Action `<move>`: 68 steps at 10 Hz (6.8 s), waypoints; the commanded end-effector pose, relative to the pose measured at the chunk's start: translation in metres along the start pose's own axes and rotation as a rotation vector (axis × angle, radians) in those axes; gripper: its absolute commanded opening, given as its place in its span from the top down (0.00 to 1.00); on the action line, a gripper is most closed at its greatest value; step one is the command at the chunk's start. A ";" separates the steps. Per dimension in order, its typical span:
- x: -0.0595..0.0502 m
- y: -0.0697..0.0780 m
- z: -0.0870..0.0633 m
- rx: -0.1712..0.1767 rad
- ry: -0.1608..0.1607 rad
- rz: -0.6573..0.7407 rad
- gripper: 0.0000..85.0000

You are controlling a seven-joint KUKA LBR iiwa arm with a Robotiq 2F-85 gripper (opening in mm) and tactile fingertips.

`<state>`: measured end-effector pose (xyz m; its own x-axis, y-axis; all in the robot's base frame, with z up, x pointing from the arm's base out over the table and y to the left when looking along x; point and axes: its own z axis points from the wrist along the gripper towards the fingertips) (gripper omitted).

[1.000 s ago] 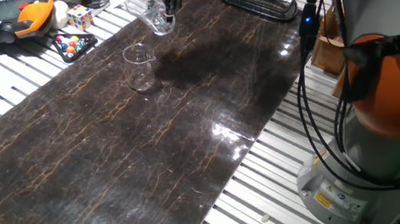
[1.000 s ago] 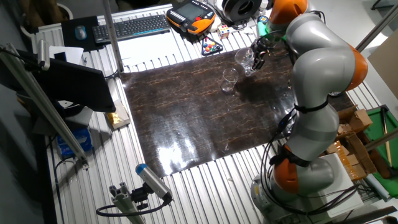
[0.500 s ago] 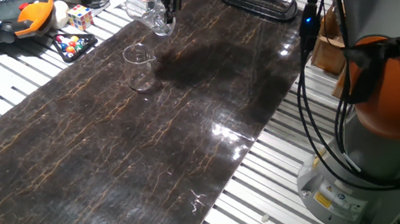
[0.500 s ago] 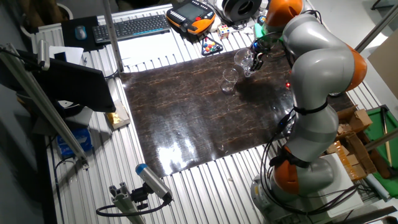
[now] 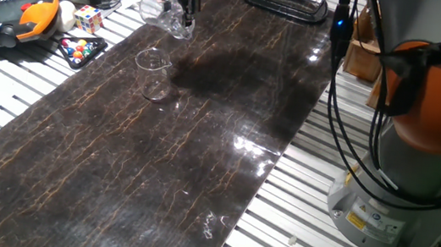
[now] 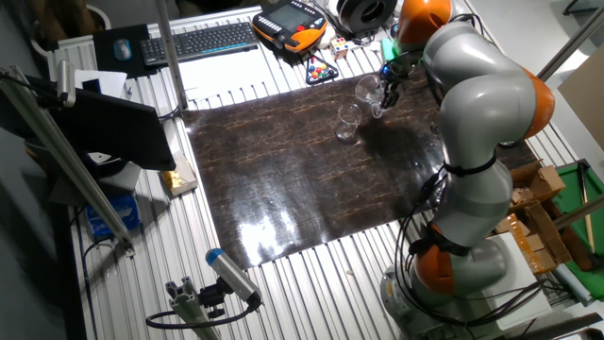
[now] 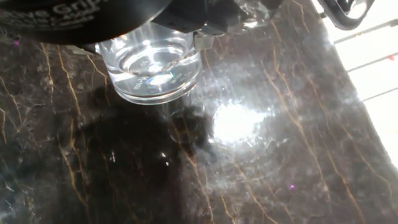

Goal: Pour the water from one cup into another empty cup

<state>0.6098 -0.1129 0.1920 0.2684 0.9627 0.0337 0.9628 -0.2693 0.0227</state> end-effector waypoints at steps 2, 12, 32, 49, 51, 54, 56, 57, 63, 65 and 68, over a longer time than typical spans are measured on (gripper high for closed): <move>-0.005 0.001 0.003 -0.009 -0.010 -0.018 0.99; -0.023 0.005 0.016 -0.028 -0.042 -0.050 0.99; -0.025 0.002 0.017 -0.066 -0.239 -0.151 0.99; -0.018 0.005 0.012 -0.143 -0.453 -0.244 0.99; -0.016 0.006 0.012 -0.147 -0.467 -0.245 0.99; -0.015 0.009 0.014 -0.150 -0.473 -0.244 0.99; -0.012 0.011 0.015 -0.149 -0.480 -0.249 0.99; -0.011 0.012 0.016 -0.149 -0.486 -0.254 0.99; -0.005 0.014 0.014 -0.172 -0.541 -0.286 0.99; -0.003 0.014 0.012 -0.177 -0.559 -0.296 0.99; -0.002 0.016 0.011 -0.186 -0.580 -0.305 0.99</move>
<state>0.6252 -0.1184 0.1814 0.0080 0.8401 -0.5424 0.9907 0.0671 0.1185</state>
